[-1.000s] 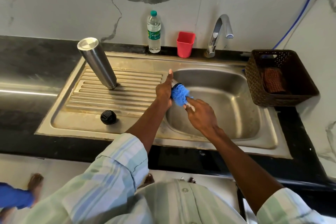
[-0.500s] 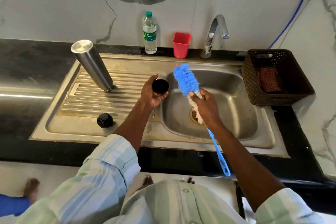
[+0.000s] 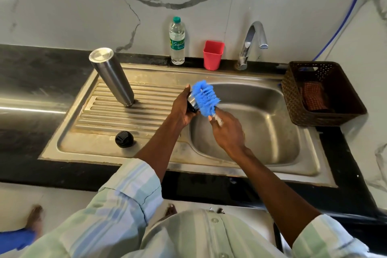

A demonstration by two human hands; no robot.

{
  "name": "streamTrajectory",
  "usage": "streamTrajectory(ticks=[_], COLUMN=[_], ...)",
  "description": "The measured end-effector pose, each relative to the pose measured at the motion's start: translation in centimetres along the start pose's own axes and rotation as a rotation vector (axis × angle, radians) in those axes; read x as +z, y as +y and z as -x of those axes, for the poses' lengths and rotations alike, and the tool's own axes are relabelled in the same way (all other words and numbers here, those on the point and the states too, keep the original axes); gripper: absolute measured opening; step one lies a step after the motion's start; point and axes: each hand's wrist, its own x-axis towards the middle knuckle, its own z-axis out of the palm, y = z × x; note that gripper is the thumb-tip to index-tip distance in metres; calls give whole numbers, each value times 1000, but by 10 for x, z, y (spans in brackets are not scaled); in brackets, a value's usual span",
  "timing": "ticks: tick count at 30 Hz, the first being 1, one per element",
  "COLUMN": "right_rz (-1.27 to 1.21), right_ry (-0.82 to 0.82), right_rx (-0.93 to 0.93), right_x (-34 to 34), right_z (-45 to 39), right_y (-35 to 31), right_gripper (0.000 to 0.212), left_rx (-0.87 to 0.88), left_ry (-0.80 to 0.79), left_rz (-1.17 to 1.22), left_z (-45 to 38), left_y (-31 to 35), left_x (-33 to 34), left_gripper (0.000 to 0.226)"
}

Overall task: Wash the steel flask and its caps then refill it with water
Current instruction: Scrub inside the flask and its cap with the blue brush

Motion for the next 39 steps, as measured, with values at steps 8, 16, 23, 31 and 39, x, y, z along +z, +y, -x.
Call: streamTrajectory(ticks=[8, 16, 23, 31, 39], right_rz=[185, 163, 7, 82, 38], right_ry=[23, 37, 25, -15, -31], right_rx=[-71, -119, -14, 2, 14], right_x=[7, 7, -1, 10, 7], right_z=[12, 26, -8, -3, 12], right_y=[5, 4, -6, -11, -19], right_gripper=[45, 43, 33, 34, 32], left_rx=[59, 118, 193, 184, 190], left_ry=[121, 196, 80, 117, 56], left_rz=[-89, -146, -170, -196, -145], left_z=[-7, -10, -3, 7, 15], left_y=[-3, 5, -8, -7, 7], left_x=[5, 10, 5, 0, -3], left_gripper=[40, 50, 62, 52, 54])
